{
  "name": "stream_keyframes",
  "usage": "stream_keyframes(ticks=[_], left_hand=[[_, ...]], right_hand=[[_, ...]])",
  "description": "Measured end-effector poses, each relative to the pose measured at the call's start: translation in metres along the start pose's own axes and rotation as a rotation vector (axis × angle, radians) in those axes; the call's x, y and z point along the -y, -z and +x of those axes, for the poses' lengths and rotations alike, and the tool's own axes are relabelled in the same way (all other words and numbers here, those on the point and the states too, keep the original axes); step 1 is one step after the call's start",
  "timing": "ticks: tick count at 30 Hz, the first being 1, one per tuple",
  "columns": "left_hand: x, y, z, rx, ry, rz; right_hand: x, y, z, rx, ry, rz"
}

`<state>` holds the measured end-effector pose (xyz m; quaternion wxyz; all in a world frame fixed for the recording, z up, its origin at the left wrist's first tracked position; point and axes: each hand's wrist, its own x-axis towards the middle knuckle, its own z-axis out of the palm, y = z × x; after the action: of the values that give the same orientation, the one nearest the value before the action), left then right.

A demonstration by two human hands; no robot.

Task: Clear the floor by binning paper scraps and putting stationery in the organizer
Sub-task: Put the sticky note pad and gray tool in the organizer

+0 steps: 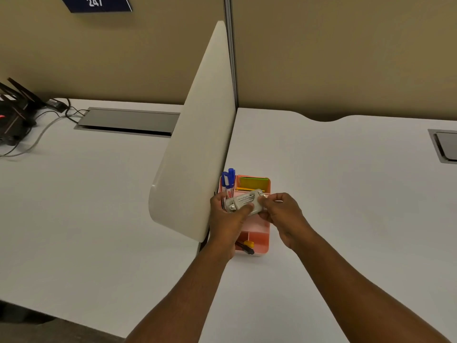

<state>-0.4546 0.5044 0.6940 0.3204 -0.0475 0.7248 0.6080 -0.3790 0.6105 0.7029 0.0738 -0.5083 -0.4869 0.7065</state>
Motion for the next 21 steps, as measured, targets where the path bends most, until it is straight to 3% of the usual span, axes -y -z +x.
stream_keyframes(ticks=[2, 5, 11, 17, 21], left_hand=[[0.002, 0.000, -0.001, 0.042, -0.081, 0.182], [0.002, -0.003, 0.000, 0.105, -0.032, 0.337], [0.010, -0.005, 0.015, 0.036, -0.040, 0.547], [0.017, -0.006, 0.010, -0.013, -0.155, 0.734], [0.016, -0.007, 0.005, -0.025, -0.198, 0.733]], right_hand=[[0.003, -0.001, 0.005, -0.022, 0.044, -0.087], [0.007, -0.007, 0.011, -0.054, 0.110, -0.209], [0.007, -0.012, 0.019, -0.045, 0.291, -0.538], [0.000, -0.007, 0.025, 0.030, 0.415, -0.675], [-0.002, -0.006, 0.022, 0.034, 0.507, -0.717]])
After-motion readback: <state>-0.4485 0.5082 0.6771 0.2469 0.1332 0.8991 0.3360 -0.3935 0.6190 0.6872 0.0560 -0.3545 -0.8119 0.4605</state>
